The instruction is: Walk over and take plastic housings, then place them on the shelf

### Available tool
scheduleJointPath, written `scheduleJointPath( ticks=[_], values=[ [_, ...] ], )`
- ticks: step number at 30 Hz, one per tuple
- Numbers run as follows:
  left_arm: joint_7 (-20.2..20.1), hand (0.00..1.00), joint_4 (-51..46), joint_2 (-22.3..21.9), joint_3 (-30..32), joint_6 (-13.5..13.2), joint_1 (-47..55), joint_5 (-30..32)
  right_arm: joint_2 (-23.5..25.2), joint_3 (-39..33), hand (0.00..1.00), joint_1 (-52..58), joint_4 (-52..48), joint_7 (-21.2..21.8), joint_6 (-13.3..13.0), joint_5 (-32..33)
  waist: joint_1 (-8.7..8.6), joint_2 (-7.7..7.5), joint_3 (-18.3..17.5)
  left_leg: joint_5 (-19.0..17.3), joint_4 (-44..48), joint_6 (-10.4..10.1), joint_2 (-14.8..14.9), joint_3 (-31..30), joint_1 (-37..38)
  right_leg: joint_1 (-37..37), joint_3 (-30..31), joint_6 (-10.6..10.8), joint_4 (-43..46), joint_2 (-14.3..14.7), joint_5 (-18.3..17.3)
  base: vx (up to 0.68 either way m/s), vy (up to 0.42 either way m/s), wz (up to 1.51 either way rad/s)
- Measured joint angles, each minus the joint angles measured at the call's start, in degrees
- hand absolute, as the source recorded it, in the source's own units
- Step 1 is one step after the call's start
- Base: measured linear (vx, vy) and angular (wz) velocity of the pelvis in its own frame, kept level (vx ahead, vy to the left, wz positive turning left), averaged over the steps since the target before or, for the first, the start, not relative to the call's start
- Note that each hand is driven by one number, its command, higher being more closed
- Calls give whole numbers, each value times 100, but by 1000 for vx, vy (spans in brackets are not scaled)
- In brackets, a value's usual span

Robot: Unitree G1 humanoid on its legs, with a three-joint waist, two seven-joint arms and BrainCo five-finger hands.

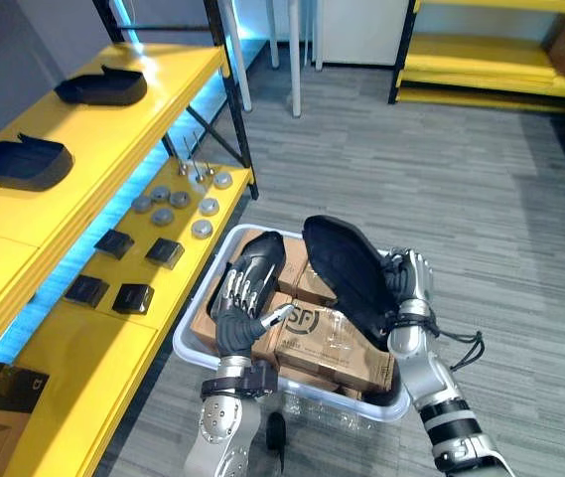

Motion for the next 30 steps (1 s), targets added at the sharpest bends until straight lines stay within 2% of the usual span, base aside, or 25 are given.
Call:
scheduleJointPath(
  ticks=[3, 6, 9, 12, 17, 21, 24, 26, 29, 30],
  values=[
    [54, 0, 374, -82, -108, 61, -65, -264, 111, 162, 100, 48, -249, -3, -2, 0, -5, -49, -132, 4, 1, -1, 12, 42, 1, 9, 36, 8, -47, 8, 37, -30, -25, -6],
    [194, 0, 784, -91, -203, 127, -188, -578, 235, 333, 100, 114, -739, -65, -53, 2, 1, -158, -259, 74, 4, 48, 2, 84, 38, 38, 103, 15, -52, -5, 49, 18, -34, -6],
    [411, 0, 1101, -92, -204, 174, -348, -620, 271, 500, 100, 187, -1188, -201, -145, 3, -15, -220, -308, 73, 3, 46, -4, 102, 164, 133, 128, 17, -90, -17, 50, 4, -24, -3],
    [628, 0, 1199, -86, -191, 178, -350, -616, 352, 617, 100, 253, -1373, -375, -207, 8, -73, -225, -435, -5, -1, -33, 23, 111, 202, 166, 130, 15, -121, 9, 50, -56, -43, -3],
    [1092, 0, 1418, -108, -146, 280, -397, -390, 372, 979, 100, 635, -1938, -518, -357, 17, -119, -249, -614, -22, 0, -29, 88, 198, 206, 172, 190, -13, -239, 63, 132, -30, -27, -9],
    [1452, 0, 1563, -197, 49, 280, -547, -340, 412, 1238, 100, 829, -1945, -603, -383, 101, -128, -316, -728, -29, -1, -50, 97, 275, 280, 211, 280, -13, -260, 60, 137, -6, -28, -11],
    [1469, 0, 1669, -197, 54, 91, -698, -619, 466, 1429, 100, 928, -1948, -612, -393, 280, -129, -320, -838, -43, -1, -64, 101, 280, 280, 217, 285, -13, -282, 62, 137, 0, 0, 0],
    [1362, 0, 1783, -200, 50, -71, -894, -1123, 497, 1713, 100, 928, -1947, -606, -438, 457, -130, -325, -908, -46, -1, -68, 109, 282, 280, 217, 288, -13, -290, 69, 138, 0, 0, 0],
    [1288, 0, 1931, -241, 46, -231, -1177, -1548, 699, 1996, 100, 934, -1940, -600, -488, 594, -133, -331, -972, -32, -1, -51, 114, 282, 283, 222, 288, -14, -291, 77, 138, 0, 0, 0],
    [1218, 0, 2064, -269, 94, -402, -1337, -1974, 837, 2035, 100, 930, -1938, -610, -497, 688, -134, -343, -1010, -24, 0, -42, 113, 278, 295, 241, 287, -14, -285, 78, 138, 0, 0, 0]
  ],
)
